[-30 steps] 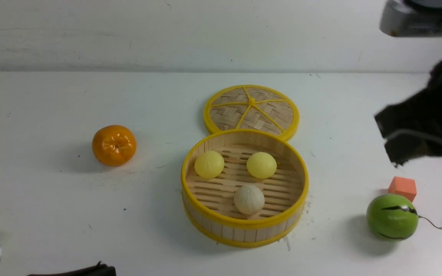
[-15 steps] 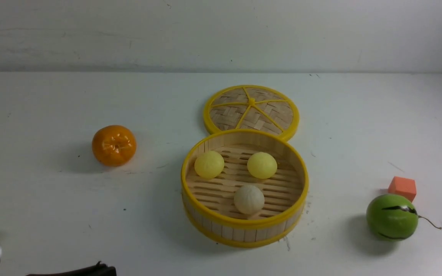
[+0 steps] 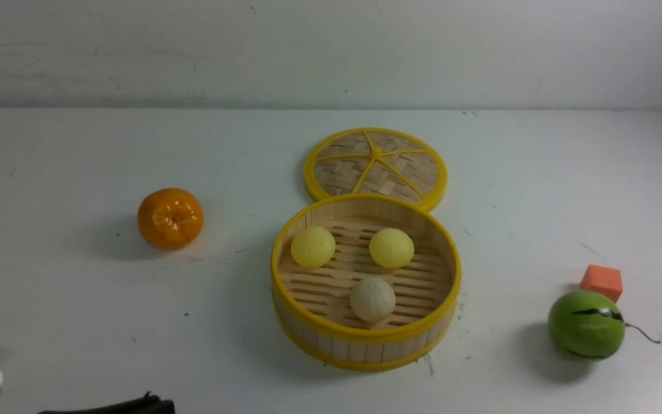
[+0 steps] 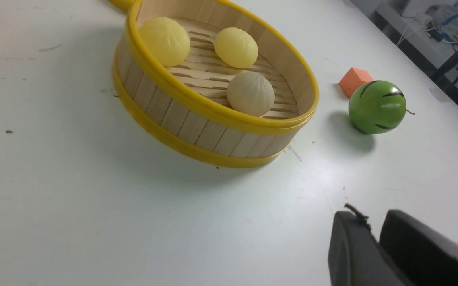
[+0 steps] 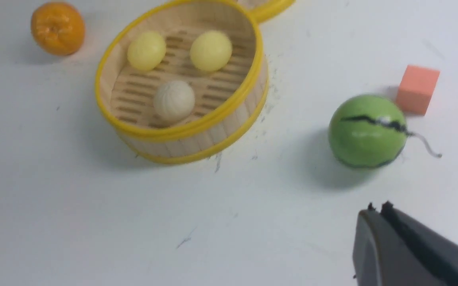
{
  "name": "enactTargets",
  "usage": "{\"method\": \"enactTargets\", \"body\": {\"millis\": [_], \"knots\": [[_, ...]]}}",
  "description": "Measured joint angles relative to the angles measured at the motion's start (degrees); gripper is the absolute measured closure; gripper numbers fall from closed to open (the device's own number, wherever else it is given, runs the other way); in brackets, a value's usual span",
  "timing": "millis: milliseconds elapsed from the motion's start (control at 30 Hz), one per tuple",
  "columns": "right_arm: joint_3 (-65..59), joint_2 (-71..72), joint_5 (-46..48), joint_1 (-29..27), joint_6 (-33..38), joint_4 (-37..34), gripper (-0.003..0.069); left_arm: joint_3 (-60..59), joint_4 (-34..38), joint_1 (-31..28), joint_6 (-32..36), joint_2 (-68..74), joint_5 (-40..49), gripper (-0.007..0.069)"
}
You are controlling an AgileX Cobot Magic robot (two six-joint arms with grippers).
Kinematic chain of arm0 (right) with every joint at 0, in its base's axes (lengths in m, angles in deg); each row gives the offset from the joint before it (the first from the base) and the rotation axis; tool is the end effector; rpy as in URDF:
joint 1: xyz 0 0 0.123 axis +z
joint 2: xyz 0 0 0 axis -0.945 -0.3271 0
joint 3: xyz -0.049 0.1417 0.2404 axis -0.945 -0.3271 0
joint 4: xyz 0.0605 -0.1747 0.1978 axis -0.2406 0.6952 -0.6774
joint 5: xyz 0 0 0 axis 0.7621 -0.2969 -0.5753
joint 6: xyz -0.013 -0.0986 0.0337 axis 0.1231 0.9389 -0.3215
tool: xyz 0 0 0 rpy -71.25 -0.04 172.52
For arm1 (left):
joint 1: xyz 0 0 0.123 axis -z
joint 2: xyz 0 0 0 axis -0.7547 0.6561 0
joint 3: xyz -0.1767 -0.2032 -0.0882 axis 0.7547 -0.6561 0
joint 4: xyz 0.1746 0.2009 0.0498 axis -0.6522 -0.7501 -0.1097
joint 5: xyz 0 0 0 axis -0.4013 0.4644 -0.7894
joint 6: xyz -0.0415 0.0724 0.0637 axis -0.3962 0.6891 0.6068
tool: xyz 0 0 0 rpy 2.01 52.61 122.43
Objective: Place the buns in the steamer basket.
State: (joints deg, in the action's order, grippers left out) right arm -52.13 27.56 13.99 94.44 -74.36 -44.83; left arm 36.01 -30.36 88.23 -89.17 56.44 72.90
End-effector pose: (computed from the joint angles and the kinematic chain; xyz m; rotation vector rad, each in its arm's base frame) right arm 0.0935 0.0311 0.3198 -0.0632 2.0839 0.3491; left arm 0.1118 -0.0930 0.2236 0.2220 1.9138 -0.8002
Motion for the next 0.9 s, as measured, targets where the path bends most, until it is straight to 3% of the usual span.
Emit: {"method": "enactTargets", "body": {"millis": [100, 133, 267, 367, 900], "knots": [[-8.07, 4.32, -8.29, -7.73, 2.18, 0.13, 0.0678, 0.0, 0.0, 0.0, 0.0, 0.0, 0.0, 0.0515], [-14.22, 8.57, -13.31, -13.38, 3.78, 0.01, 0.0678, 0.0, 0.0, 0.0, 0.0, 0.0, 0.0, 0.0515], [-29.07, 20.01, -22.55, -23.05, 6.42, -0.05, 0.0678, 0.0, 0.0, 0.0, 0.0, 0.0, 0.0, 0.0515], [-36.1, 23.01, -25.09, -24.85, 6.7, -0.05, 0.0678, 0.0, 0.0, 0.0, 0.0, 0.0, 0.0, 0.0515], [-36.73, 23.21, -24.46, -25.19, 6.93, -0.05, 0.0676, 0.0, 0.05, 0.0, 0.0, 0.33, 0.47, 0.0504]]}}
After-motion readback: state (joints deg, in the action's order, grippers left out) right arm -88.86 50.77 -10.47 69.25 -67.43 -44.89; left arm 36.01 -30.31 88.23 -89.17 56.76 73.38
